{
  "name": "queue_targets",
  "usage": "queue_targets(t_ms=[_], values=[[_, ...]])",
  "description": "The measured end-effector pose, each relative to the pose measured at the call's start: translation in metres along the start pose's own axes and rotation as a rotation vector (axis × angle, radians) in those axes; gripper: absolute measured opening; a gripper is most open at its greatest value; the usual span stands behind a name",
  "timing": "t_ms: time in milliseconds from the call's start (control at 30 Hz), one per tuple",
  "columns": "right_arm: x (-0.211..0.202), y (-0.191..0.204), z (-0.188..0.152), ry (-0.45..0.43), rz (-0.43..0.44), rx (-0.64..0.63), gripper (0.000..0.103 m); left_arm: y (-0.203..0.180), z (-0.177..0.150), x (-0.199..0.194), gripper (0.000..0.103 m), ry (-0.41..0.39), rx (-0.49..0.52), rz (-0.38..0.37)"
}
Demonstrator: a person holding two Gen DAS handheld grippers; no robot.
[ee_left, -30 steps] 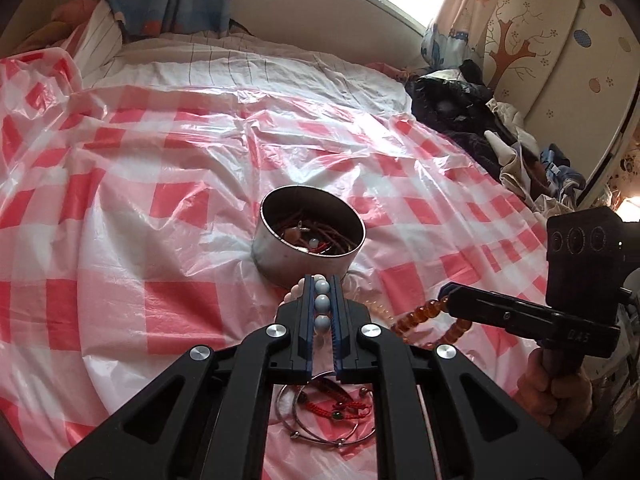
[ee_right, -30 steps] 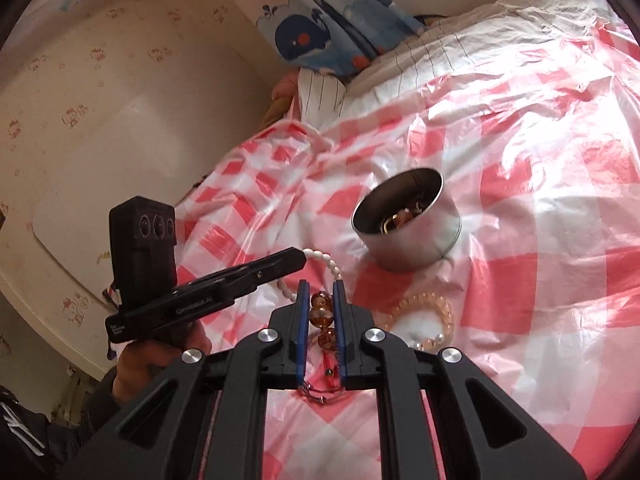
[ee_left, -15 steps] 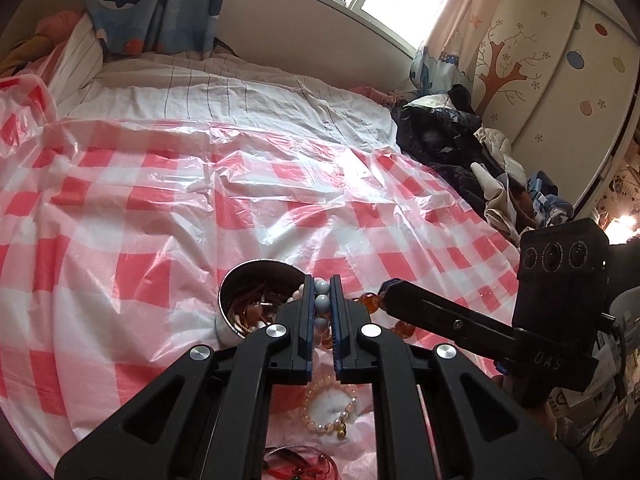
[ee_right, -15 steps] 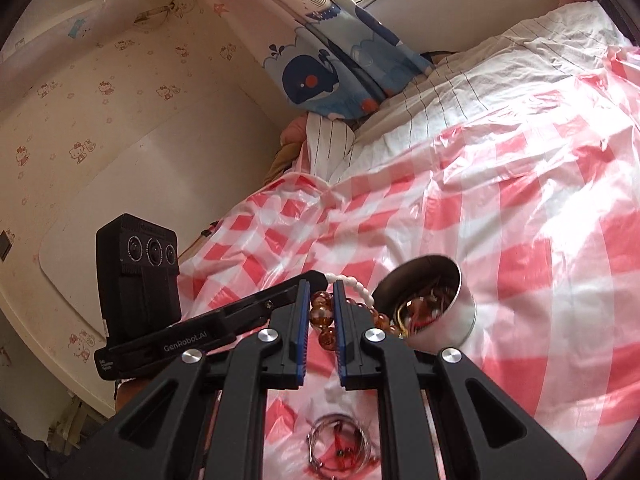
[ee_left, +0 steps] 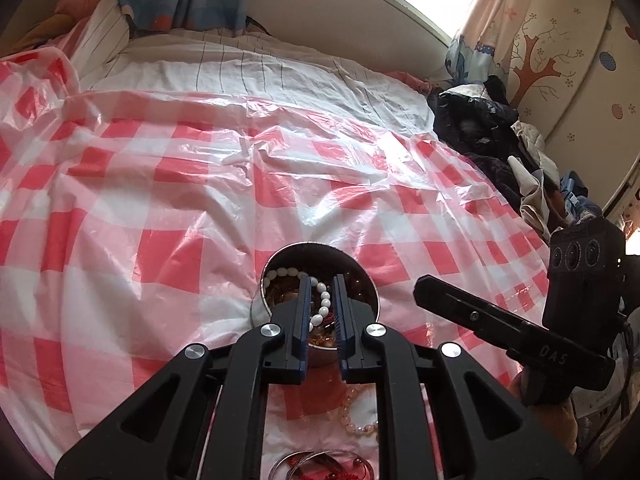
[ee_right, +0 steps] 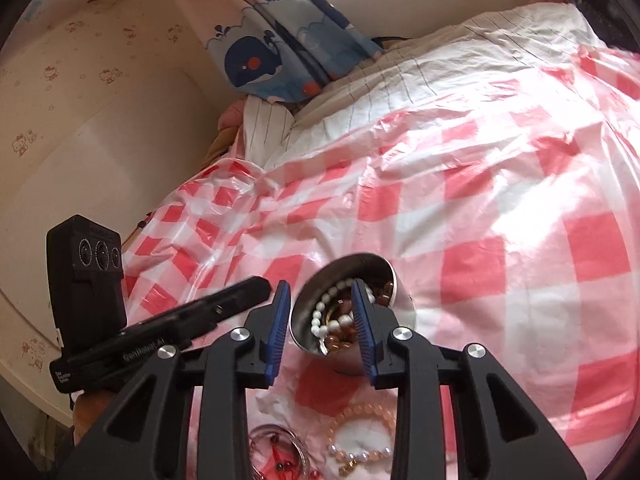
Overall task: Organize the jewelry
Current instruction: 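Carry the white beads and amber beads to the silver tin and open both grippers inside, then grasp a silver bangle with the left gripper while the right gripper grasps another silver bangle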
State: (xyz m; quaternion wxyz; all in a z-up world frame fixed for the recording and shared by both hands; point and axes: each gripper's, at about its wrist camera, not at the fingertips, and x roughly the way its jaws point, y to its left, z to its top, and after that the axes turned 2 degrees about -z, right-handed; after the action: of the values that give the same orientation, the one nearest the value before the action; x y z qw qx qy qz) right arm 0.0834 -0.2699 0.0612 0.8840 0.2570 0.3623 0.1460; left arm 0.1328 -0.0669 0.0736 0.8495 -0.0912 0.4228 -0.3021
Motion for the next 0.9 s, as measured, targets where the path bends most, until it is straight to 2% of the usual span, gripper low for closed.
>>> queue_targets(t_ms=[167, 233, 400, 500, 733, 867, 900], values=[[-0.014, -0.009, -0.013, 0.015, 0.001, 0.031, 0.033, 0.008, -0.020, -0.005, 0.014, 0.064, 0.003, 0.040], [-0.021, -0.004, -0.023, 0.027, -0.010, 0.005, 0.038, 0.004, -0.033, -0.010, 0.017, 0.088, 0.038, 0.056], [-0.029, 0.011, -0.050, 0.068, -0.016, -0.043, 0.038, -0.010, -0.071, -0.016, 0.022, 0.171, 0.154, 0.119], [-0.026, 0.020, -0.064, 0.121, -0.012, -0.077, 0.039, -0.016, -0.083, -0.015, 0.023, 0.203, 0.204, 0.125], [-0.009, 0.038, -0.103, 0.231, 0.011, -0.140, 0.039, -0.006, -0.089, -0.029, 0.024, 0.197, 0.218, 0.158], [0.012, 0.042, -0.114, 0.272, -0.026, -0.165, 0.038, 0.005, -0.086, -0.043, 0.030, 0.165, 0.189, 0.175], [0.018, 0.041, -0.117, 0.284, -0.027, -0.159, 0.031, 0.006, -0.085, -0.046, 0.031, 0.160, 0.186, 0.175]])
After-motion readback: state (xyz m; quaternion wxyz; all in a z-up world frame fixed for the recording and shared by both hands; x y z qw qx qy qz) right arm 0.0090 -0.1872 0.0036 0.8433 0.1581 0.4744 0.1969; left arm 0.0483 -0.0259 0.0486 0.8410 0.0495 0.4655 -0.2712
